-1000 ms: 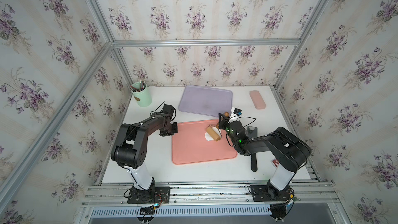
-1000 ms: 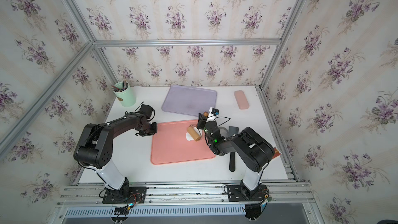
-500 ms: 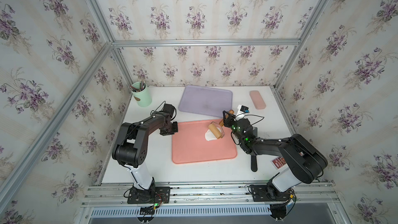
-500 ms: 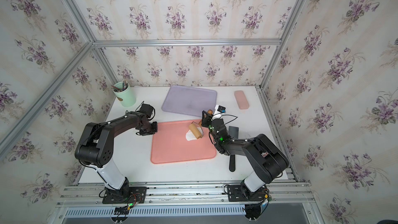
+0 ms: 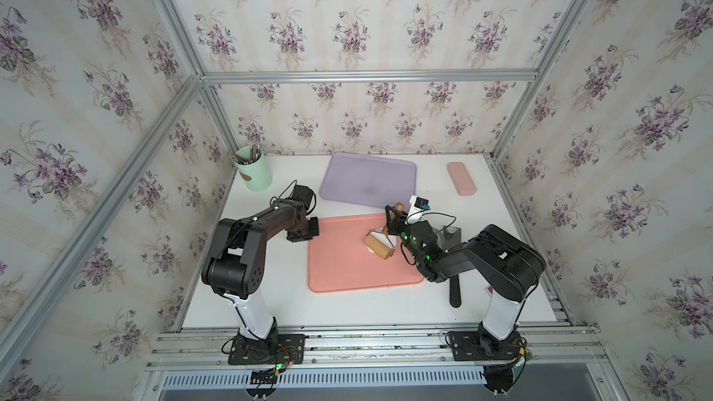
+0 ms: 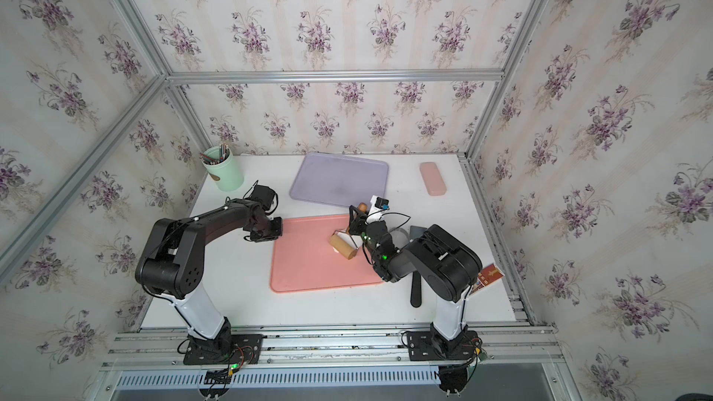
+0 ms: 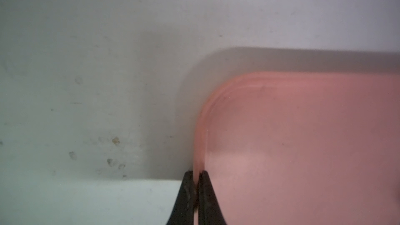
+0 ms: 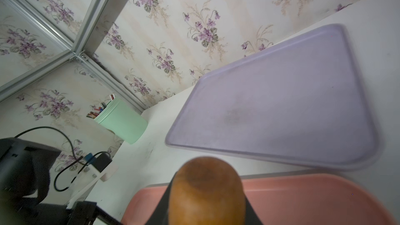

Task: Roll out the dumpling wrappers from the dough
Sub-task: Flatten out the dough on the work surface.

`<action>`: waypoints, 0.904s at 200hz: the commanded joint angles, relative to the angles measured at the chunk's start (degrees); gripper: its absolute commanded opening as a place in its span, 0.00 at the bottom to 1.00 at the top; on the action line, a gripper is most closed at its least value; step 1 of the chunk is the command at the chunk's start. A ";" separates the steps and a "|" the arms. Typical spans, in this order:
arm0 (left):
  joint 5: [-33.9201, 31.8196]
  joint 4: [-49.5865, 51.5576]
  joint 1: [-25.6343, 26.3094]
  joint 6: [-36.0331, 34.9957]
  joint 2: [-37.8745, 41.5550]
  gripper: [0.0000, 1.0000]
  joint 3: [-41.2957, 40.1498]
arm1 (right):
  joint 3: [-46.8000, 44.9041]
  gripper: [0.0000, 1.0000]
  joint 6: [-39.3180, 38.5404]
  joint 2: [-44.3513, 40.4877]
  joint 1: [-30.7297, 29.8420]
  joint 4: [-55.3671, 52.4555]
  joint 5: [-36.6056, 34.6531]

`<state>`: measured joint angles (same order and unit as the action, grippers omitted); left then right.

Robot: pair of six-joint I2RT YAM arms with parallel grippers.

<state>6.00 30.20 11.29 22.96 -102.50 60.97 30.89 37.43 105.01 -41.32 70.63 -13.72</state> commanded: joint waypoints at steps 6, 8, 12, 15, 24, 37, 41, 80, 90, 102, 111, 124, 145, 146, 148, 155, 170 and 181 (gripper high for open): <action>-1.57 -0.05 0.14 0.37 -1.17 0.00 0.06 | -0.12 0.00 -0.87 -3.44 0.59 -10.72 0.32; -1.53 0.02 0.14 0.39 -1.20 0.00 0.10 | -0.13 0.00 -0.87 -4.21 0.95 -10.96 0.68; -1.52 -0.01 0.14 0.26 -1.21 0.00 0.26 | -0.13 0.00 -0.70 -5.53 1.77 -11.56 1.45; -1.44 0.03 0.14 0.17 -1.17 0.00 0.29 | -0.13 0.00 -0.43 -6.52 2.37 -11.97 1.87; -1.41 0.11 0.14 0.03 -1.30 0.00 0.45 | -0.60 0.00 0.67 -9.50 4.98 -13.26 3.06; -1.74 0.15 0.17 -0.15 -1.22 0.00 0.47 | -1.44 0.00 0.87 -12.46 8.40 -13.76 4.83; -1.76 0.06 0.14 -0.19 -1.21 0.00 0.32 | -1.41 0.00 0.15 -12.94 9.01 -14.35 4.46; -0.91 -0.70 0.19 0.05 -1.67 0.00 -0.13 | -0.99 0.00 -7.08 -8.14 9.68 -10.74 2.02; -0.73 -1.01 0.14 0.07 -1.62 0.00 -0.33 | -1.63 0.00 -7.78 -5.49 9.68 -7.74 2.12; -0.71 -1.01 0.20 0.07 -1.41 0.00 -0.27 | -2.93 0.00 -7.22 -2.84 9.20 -4.69 2.12; -0.65 -0.78 0.19 -0.01 -1.30 0.00 -0.11 | -4.24 0.00 -7.04 -1.95 7.89 -3.22 0.20; -0.56 -0.88 0.27 -0.02 -1.06 0.00 -0.11 | -5.14 0.00 -6.93 -1.66 4.97 -3.05 -3.03; -0.55 -0.86 0.29 0.11 -1.50 0.00 0.19 | -4.10 0.00 -6.66 -1.00 -0.07 -3.91 -5.78; -0.55 -0.85 0.26 0.13 -1.53 0.00 0.15 | -4.10 0.00 -6.66 -1.00 -0.07 -3.91 -5.78; -0.53 -0.86 0.25 0.15 -1.53 0.00 0.19 | -3.92 0.00 -6.53 -0.96 -0.56 -4.16 -6.01; -0.55 -1.06 0.25 0.36 -1.64 0.00 0.03 | -3.36 0.00 -5.78 -0.74 -1.48 -4.62 -6.47; -0.46 -1.41 0.23 0.48 -1.65 0.00 -0.08 | -3.20 0.00 -3.74 -1.30 -1.42 -4.12 -5.62; -0.44 -1.25 0.23 0.46 -1.77 0.00 0.02 | -3.30 0.00 -3.11 -3.69 -0.05 -4.61 -4.97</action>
<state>6.37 29.19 11.49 22.90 -103.11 61.47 27.83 35.05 103.37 -42.68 74.39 -17.91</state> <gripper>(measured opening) 0.082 0.324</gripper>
